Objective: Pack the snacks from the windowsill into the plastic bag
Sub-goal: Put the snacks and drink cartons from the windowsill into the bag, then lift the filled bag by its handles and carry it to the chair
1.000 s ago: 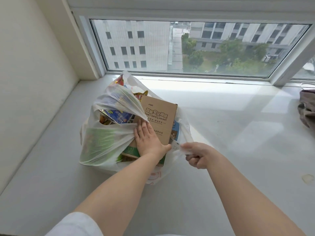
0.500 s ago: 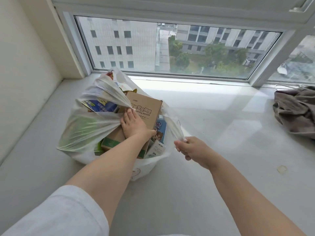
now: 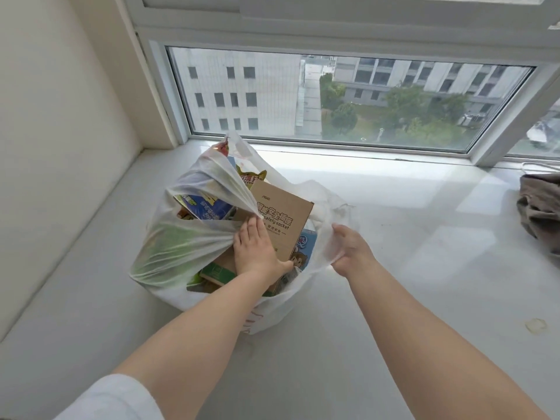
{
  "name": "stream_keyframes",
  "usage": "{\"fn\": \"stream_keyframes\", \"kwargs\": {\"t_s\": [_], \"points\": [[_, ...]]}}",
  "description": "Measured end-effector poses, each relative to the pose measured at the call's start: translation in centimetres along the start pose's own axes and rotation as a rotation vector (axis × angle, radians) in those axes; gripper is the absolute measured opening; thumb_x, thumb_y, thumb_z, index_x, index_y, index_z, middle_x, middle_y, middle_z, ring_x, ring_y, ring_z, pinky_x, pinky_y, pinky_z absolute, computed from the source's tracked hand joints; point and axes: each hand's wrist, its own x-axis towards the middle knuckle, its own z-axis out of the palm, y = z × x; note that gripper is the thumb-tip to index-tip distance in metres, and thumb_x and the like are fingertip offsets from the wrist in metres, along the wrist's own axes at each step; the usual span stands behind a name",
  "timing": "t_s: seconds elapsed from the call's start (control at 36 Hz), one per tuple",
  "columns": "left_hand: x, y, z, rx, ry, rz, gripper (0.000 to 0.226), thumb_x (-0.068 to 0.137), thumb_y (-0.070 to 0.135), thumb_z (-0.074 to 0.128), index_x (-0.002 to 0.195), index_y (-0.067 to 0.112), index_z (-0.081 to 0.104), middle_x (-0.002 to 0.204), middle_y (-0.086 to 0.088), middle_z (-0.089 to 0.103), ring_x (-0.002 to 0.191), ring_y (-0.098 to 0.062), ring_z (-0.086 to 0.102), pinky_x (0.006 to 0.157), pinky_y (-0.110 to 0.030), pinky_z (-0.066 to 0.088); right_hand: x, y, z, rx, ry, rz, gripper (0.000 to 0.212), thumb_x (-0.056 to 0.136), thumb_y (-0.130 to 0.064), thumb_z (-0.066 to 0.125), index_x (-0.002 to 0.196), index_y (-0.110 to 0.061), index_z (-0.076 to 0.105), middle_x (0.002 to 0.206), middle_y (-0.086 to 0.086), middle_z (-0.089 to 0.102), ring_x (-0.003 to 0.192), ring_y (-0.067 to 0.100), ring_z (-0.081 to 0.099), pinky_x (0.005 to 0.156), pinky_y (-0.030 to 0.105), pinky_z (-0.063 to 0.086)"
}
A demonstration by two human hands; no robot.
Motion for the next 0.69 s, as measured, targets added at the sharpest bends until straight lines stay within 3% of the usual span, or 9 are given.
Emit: {"fn": "stream_keyframes", "kwargs": {"t_s": [0.11,0.19,0.28,0.33,0.42,0.53,0.58,0.64,0.69], "points": [[-0.7,-0.6,-0.6,-0.053,0.089,0.023,0.103,0.079,0.066,0.055,0.150,0.014,0.001,0.152,-0.010,0.021,0.140,-0.027,0.021,0.116,-0.040,0.016,-0.4,-3.3,1.4,0.043,0.038,-0.111,0.044,0.085,-0.023,0.068,0.125,-0.009,0.056,0.119,0.006,0.064,0.108,0.027,0.061,0.099,0.041,0.047],[-0.7,-1.4,-2.2,-0.163,0.226,0.043,0.068,0.094,0.046,0.048,0.148,0.017,0.019,0.135,-0.007,0.046,0.123,-0.023,0.044,0.104,-0.037,0.035,-0.5,-5.2,2.1,-0.188,0.108,-0.200,0.045,0.082,-0.028,0.071,0.120,-0.006,0.061,0.109,0.006,0.065,0.096,0.025,0.062,0.088,0.036,0.052],[-0.7,-1.8,-4.7,-0.260,0.375,0.049,0.030,0.100,0.025,0.041,0.126,0.015,0.052,0.116,-0.003,0.062,0.100,-0.019,0.057,0.090,-0.032,0.043,-1.3,-6.6,3.1,-0.572,0.240,-0.273,0.044,0.082,-0.027,0.068,0.115,0.000,0.060,0.106,0.012,0.061,0.097,0.028,0.060,0.084,0.035,0.050],[-1.0,-1.8,-6.5,-0.387,0.413,0.012,0.024,0.100,0.026,0.044,0.110,0.015,0.063,0.105,-0.003,0.067,0.088,-0.019,0.058,0.086,-0.032,0.046,-2.2,-7.2,3.6,-0.657,0.296,-0.334,0.040,0.081,-0.030,0.067,0.111,-0.003,0.062,0.108,0.011,0.062,0.100,0.030,0.061,0.089,0.036,0.050],[-1.5,-1.9,-9.3,-0.661,0.333,-0.087,0.022,0.097,0.029,0.049,0.111,0.017,0.063,0.106,-0.003,0.066,0.088,-0.020,0.056,0.084,-0.033,0.047,-3.3,-7.9,4.5,-0.525,0.042,-0.371,0.014,0.091,-0.025,0.057,0.090,-0.012,0.061,0.089,0.004,0.061,0.076,0.020,0.057,0.076,0.034,0.048],[-2.3,-3.5,-12.0,-1.264,0.137,-0.449,0.039,0.093,0.026,0.059,0.129,0.010,0.053,0.116,-0.008,0.060,0.100,-0.025,0.057,0.082,-0.035,0.046,-5.7,-7.9,5.4,-0.310,-0.445,-0.258,0.038,0.102,-0.014,0.031,0.069,-0.010,0.049,0.053,-0.001,0.052,0.049,0.014,0.050,0.064,0.028,0.042],[-2.8,-4.8,-12.7,-1.536,-0.021,-0.518,0.039,0.089,0.016,0.064,0.123,0.000,0.055,0.107,-0.010,0.066,0.099,-0.025,0.064,0.084,-0.031,0.052,-7.0,-7.6,5.6,-0.385,-0.498,-0.176,0.038,0.102,-0.011,0.029,0.067,-0.009,0.046,0.048,0.000,0.049,0.042,0.013,0.049,0.068,0.031,0.044],[-3.5,-6.0,-13.8,-1.693,-0.139,-0.466,0.031,0.090,0.008,0.061,0.117,-0.005,0.056,0.089,-0.008,0.067,0.083,-0.014,0.066,0.065,-0.019,0.057,-8.3,-7.5,5.6,-0.483,-0.527,-0.077,0.037,0.102,-0.013,0.030,0.069,-0.009,0.048,0.050,0.002,0.050,0.042,0.014,0.050,0.070,0.032,0.045],[-3.8,-7.0,-15.6,-1.670,-0.172,-0.386,0.027,0.092,0.005,0.056,0.116,-0.008,0.055,0.083,-0.009,0.062,0.073,-0.009,0.062,0.047,-0.013,0.052,-9.0,-7.5,5.4,-0.576,-0.517,0.006,0.034,0.102,-0.018,0.036,0.076,-0.006,0.055,0.056,0.005,0.056,0.046,0.015,0.056,0.070,0.034,0.050]]}}
